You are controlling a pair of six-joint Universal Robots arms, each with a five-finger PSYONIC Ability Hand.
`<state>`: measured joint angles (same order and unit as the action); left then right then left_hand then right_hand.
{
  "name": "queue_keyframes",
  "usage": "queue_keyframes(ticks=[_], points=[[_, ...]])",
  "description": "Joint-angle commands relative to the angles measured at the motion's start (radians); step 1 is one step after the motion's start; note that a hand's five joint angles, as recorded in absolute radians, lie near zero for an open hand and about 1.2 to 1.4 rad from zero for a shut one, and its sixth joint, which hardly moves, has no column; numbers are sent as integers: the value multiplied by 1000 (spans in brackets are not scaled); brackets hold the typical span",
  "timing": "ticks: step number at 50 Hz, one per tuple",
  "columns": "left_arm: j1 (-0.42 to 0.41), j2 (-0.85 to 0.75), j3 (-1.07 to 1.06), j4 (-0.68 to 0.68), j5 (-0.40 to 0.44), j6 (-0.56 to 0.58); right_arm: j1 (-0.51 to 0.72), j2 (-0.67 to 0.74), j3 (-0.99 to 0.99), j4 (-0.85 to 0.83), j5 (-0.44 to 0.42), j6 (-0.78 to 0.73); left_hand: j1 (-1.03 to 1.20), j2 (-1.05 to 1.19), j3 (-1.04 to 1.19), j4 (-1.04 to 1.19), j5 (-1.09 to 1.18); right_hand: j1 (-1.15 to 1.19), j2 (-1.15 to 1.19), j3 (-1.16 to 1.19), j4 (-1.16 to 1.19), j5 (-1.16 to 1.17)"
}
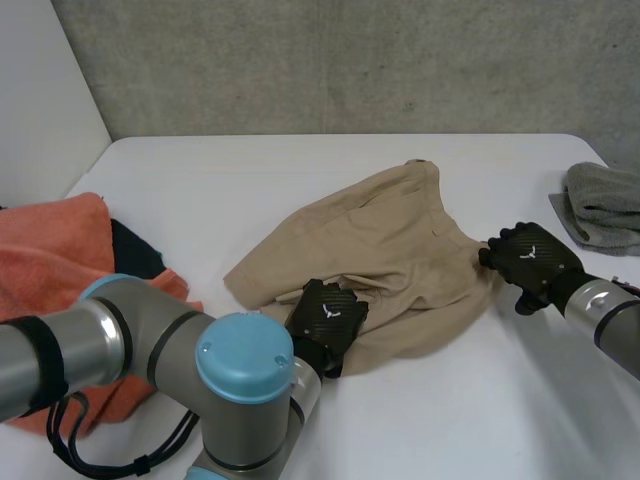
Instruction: Fold the laundry.
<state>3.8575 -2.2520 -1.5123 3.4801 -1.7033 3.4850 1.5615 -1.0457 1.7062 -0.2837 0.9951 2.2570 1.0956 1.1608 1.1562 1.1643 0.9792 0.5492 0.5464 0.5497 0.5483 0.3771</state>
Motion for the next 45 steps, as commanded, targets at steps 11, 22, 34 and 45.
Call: queue_keyframes(ticks=[11, 22, 34, 45], points=[[11, 360, -57, -29, -22, 28, 84, 7, -160, 11, 181, 108, 301, 235, 240, 232, 243, 847, 850, 847, 848, 845], [72, 526, -71, -36, -16, -34, 104, -258, -347, 178, 197, 204, 301, 235, 240, 232, 243, 847, 850, 847, 848, 845], [166, 296, -36, -33, -9, -29, 264, 88, -554, 212, 197, 200, 301, 235, 240, 232, 243, 847, 850, 847, 848, 845], [226, 141, 72, -42, -13, -23, 293, 210, -628, 185, 284, 213, -632, -698, -693, -701, -691, -375, -372, -375, -374, -377]])
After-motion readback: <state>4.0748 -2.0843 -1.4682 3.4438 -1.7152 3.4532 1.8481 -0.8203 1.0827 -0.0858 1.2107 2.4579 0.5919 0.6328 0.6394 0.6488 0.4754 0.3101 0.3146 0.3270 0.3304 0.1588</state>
